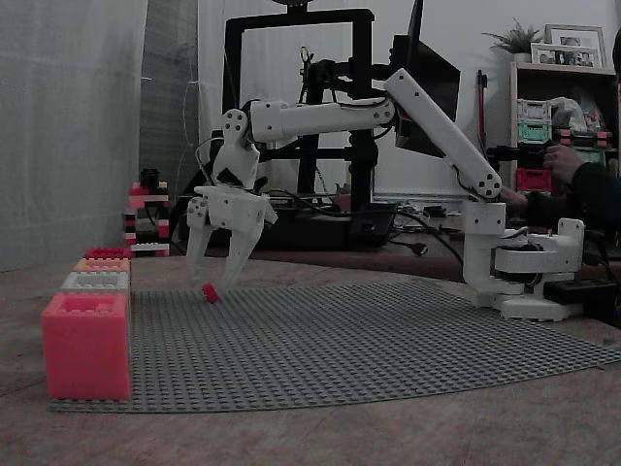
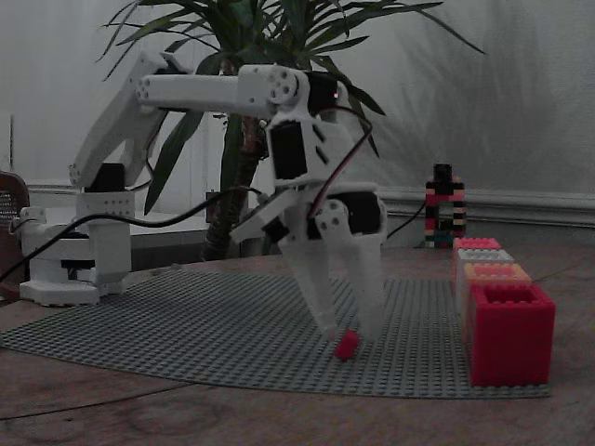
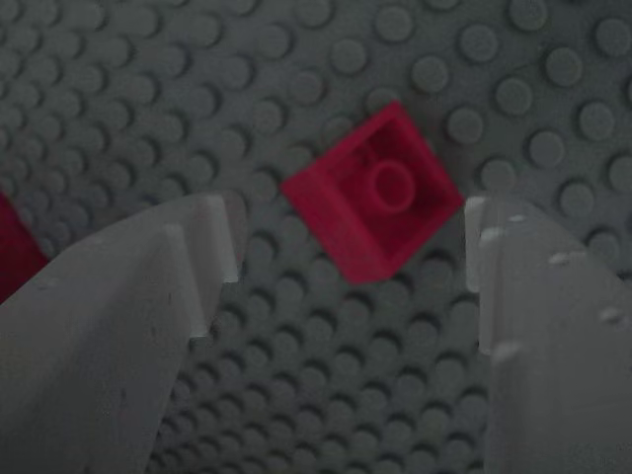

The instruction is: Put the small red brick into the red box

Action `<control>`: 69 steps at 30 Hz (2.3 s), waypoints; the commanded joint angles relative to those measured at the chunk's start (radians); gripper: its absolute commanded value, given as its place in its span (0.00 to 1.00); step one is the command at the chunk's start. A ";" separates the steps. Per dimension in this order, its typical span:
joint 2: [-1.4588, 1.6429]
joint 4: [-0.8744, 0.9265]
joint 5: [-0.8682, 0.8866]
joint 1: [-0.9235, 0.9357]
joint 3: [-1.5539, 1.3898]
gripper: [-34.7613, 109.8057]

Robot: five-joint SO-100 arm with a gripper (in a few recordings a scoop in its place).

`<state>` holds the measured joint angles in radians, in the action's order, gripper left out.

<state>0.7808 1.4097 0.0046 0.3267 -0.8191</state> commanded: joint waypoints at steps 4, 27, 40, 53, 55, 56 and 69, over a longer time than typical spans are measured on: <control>0.041 0.005 0.005 0.000 0.000 0.38; 0.017 -0.021 -0.003 0.025 0.021 0.25; 0.091 -0.018 0.005 0.029 0.084 0.24; 0.006 -0.244 -0.029 0.015 0.382 0.24; -0.020 -0.299 -0.043 0.006 0.388 0.24; -0.032 -0.325 -0.051 0.002 0.388 0.24; -0.132 -0.522 -0.074 -0.072 0.388 0.24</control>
<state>0.5952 0.9173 -0.0552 0.2838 -0.4863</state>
